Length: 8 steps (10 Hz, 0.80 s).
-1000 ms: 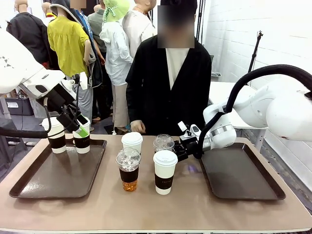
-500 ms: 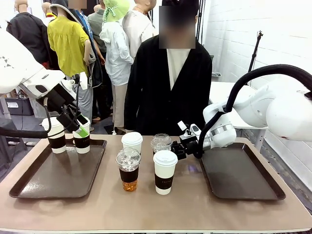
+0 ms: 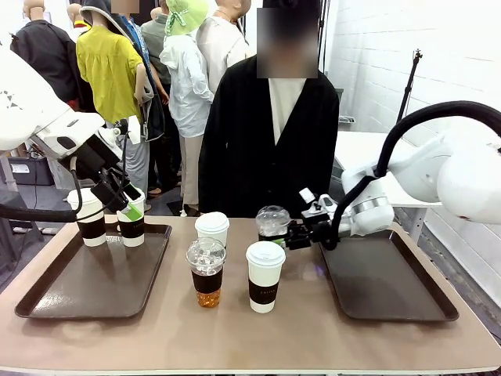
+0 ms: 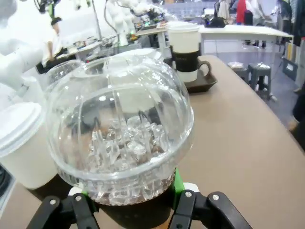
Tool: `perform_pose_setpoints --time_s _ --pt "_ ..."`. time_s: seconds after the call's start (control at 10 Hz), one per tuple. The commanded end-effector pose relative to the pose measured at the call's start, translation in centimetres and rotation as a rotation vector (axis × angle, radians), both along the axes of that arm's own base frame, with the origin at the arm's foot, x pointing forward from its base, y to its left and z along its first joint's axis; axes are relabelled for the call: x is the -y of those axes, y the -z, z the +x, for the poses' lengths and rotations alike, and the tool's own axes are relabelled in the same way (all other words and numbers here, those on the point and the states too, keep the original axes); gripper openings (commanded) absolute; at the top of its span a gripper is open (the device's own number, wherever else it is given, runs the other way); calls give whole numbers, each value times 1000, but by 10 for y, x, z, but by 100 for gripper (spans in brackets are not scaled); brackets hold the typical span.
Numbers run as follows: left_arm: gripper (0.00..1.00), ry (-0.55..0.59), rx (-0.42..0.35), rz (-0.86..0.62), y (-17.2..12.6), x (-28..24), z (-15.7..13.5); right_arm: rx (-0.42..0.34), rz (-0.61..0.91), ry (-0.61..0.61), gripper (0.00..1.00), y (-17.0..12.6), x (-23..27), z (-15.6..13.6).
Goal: Distribute the coffee onto the tray.
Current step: Pick up one iced Americano and place it on the right Handle tray.
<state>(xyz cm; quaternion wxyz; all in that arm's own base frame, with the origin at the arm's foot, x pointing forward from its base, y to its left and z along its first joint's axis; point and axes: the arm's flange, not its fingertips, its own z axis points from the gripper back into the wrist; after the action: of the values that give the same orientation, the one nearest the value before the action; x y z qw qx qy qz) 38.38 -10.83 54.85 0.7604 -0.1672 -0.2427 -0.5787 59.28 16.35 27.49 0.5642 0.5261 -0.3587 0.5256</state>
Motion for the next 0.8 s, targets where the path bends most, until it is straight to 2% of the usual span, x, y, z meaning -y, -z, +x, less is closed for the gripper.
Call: perform_pose_setpoints --time_s 0.0,0.2,0.7 --pt "100 20 5 -23 1 -2 1 3 59 72 65 -23 30 -7" --pt "100 20 5 -23 1 -2 1 1 79 126 65 -33 68 -11" --pt "100 20 5 -23 1 -2 1 0 -7 218 65 -46 146 -12"
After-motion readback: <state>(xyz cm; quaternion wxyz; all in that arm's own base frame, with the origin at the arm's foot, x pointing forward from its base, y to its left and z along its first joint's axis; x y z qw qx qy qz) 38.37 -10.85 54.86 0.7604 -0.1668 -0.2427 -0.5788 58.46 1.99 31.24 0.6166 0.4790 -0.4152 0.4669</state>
